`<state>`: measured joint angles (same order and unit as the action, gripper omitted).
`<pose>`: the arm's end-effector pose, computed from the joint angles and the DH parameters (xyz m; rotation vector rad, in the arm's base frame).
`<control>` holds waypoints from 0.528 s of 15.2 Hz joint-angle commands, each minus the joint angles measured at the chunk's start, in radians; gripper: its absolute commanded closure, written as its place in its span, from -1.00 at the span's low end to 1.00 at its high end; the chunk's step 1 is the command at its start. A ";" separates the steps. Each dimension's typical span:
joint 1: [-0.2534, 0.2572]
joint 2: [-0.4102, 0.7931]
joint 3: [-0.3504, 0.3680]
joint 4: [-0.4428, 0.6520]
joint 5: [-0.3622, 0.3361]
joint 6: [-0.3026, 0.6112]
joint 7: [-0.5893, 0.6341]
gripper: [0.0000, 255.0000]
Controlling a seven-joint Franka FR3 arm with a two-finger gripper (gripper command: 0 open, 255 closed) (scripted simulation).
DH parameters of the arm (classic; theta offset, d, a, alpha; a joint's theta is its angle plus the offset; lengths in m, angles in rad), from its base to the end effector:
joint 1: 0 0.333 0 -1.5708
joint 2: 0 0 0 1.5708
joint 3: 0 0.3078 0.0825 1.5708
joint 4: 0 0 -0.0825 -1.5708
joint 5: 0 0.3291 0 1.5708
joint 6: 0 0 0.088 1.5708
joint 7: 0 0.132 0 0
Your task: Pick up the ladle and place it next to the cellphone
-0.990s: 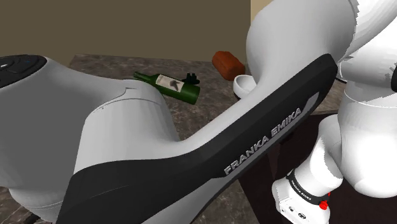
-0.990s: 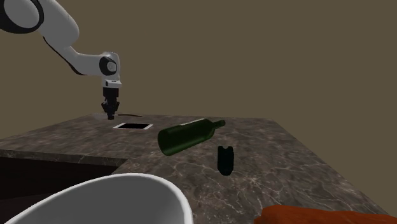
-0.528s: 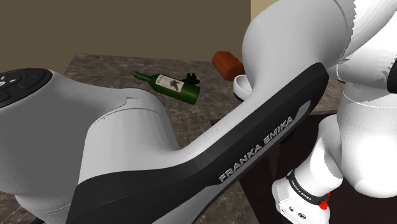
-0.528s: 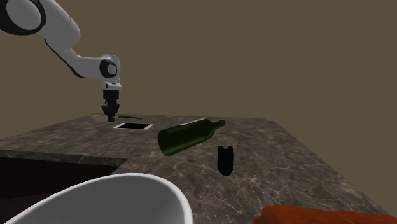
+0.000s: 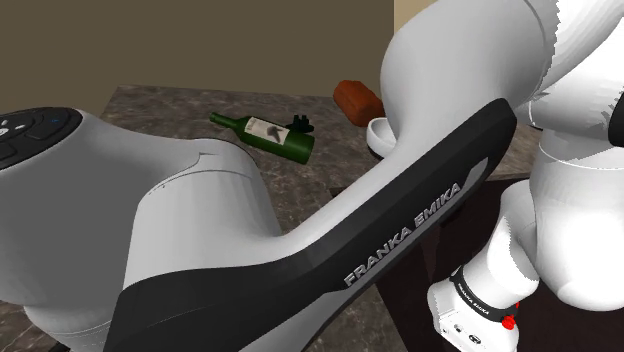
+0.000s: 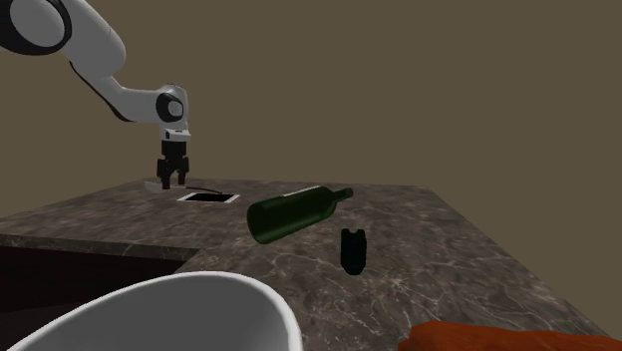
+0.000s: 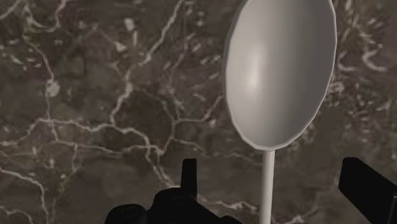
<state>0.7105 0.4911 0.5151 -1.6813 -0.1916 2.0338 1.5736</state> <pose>0.2494 0.5528 0.3356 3.0480 -0.4582 -0.1219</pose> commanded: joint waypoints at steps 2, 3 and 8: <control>-0.004 -0.022 0.007 0.039 0.013 -0.058 -0.009 -1.00; -0.005 -0.031 0.010 0.061 0.019 -0.087 -0.012 -1.00; -0.005 -0.037 0.012 0.079 0.023 -0.111 -0.015 -1.00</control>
<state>0.7051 0.4545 0.5269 -1.6047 -0.1691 1.9254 1.5584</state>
